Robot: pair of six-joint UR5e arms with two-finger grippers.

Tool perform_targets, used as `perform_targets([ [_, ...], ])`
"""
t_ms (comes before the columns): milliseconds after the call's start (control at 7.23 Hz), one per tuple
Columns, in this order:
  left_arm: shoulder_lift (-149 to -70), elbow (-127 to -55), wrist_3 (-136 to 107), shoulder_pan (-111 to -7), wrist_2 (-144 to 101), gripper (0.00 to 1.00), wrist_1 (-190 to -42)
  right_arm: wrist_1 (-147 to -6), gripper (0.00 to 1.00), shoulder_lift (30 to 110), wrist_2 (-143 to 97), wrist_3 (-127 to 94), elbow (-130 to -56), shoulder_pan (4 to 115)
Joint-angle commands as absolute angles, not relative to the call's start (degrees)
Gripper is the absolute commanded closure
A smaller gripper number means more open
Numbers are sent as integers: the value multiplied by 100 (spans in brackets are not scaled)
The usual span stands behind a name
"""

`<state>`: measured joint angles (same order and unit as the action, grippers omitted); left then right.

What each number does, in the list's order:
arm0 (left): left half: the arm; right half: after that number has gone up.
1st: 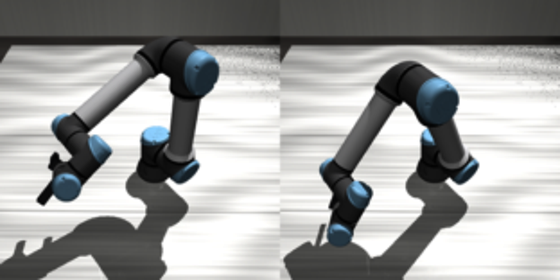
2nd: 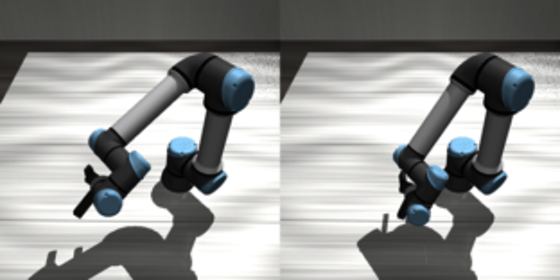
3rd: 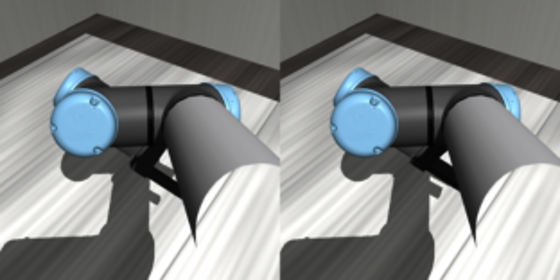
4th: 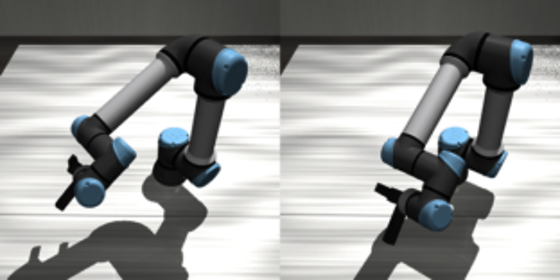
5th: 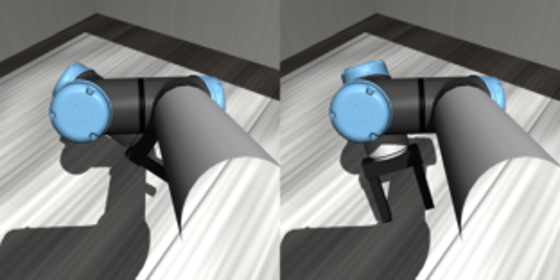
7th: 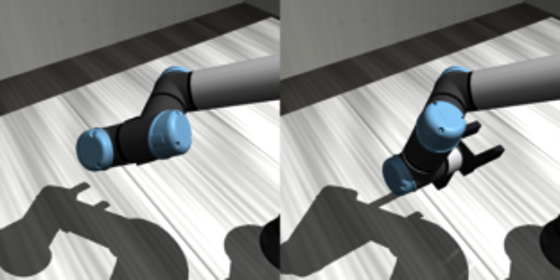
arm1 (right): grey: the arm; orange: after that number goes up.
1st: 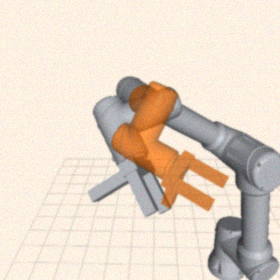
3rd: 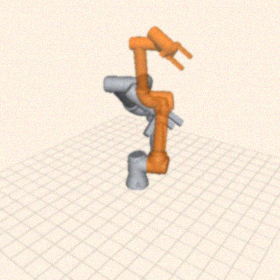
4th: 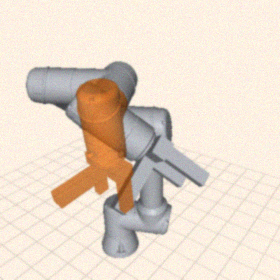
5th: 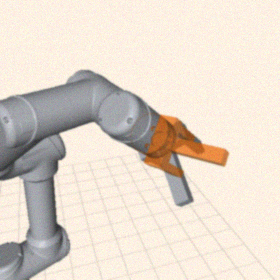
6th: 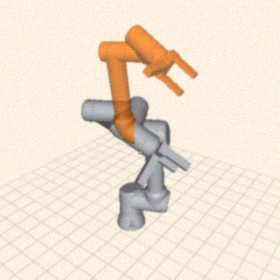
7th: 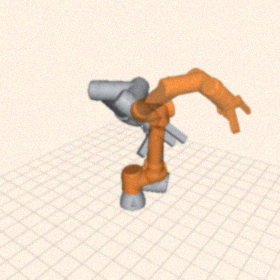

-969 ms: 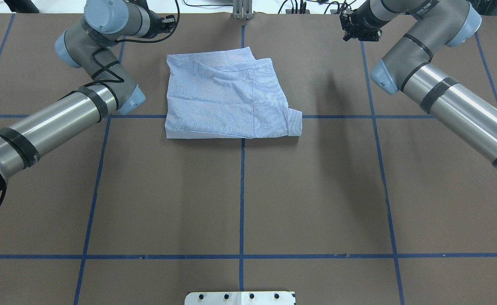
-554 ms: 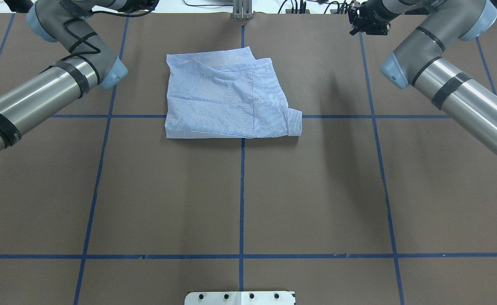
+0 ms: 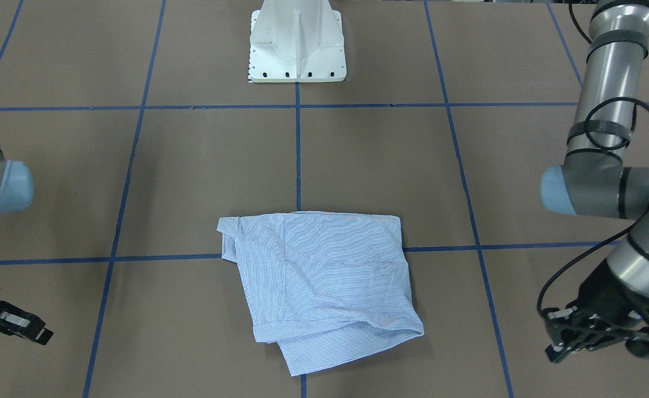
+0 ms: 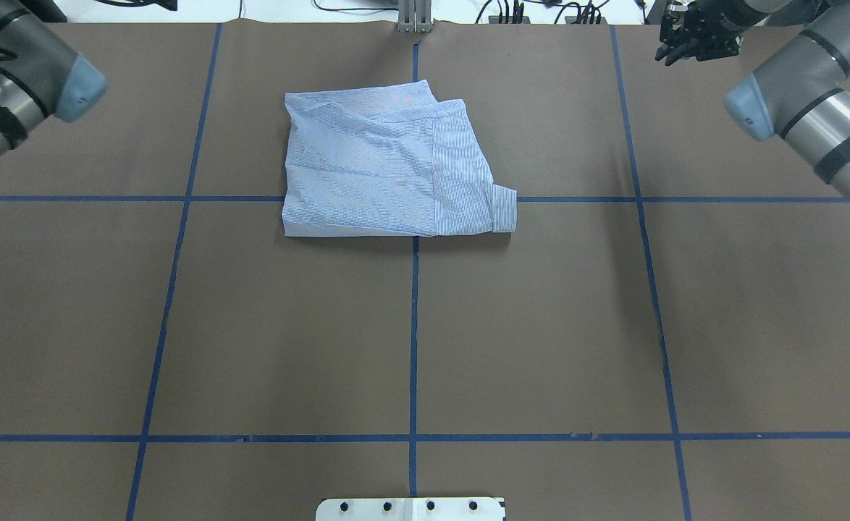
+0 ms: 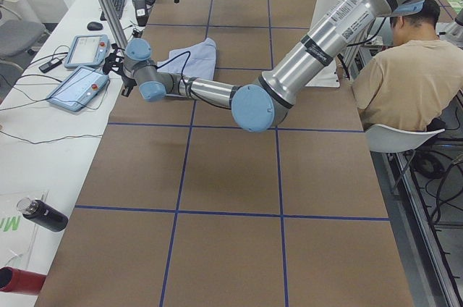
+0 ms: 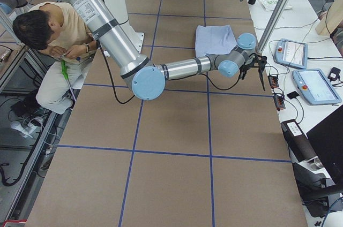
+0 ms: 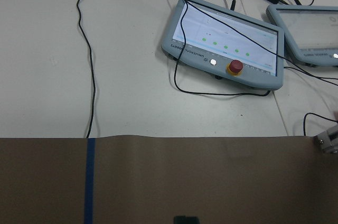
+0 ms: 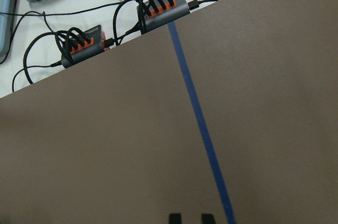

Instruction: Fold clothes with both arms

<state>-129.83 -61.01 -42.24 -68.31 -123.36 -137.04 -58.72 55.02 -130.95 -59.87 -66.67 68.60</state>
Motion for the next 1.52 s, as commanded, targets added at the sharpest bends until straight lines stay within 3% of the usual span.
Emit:
perform_targets([
  [0,-12045,-7351,-2854,-7442,-12744,100,-12785,-6659,70,6158,-13359,-3972,-7143,7276],
  [138,-11710,-7983,-1934,-7644,-12744,100,-12005,-6906,68,6431,-13464,-3207,-7250,7512],
  [415,-10824,-9057,-463,-8040,-12744,100,-10815,-7381,35,7455,-13807,-2716,-8263,7848],
  [554,-10376,-9462,-240,-8085,-12744,91,-10558,-7461,1,8175,-13773,-2551,-8975,7814],
  [692,-10110,-9666,-229,-8103,-12753,57,-10416,-7505,0,8705,-13781,-2253,-9357,7848],
  [830,-9794,-9798,6,-8278,-12796,1,-10328,-7515,0,9110,-13781,-1902,-9526,7883],
  [1246,-8924,-10132,501,-8815,-13664,0,-10257,-9151,0,9238,-13764,-533,-10113,8356],
  [1384,-8294,-10491,457,-8833,-13650,0,-10309,-9663,0,9229,-13729,-179,-10299,8489],
])
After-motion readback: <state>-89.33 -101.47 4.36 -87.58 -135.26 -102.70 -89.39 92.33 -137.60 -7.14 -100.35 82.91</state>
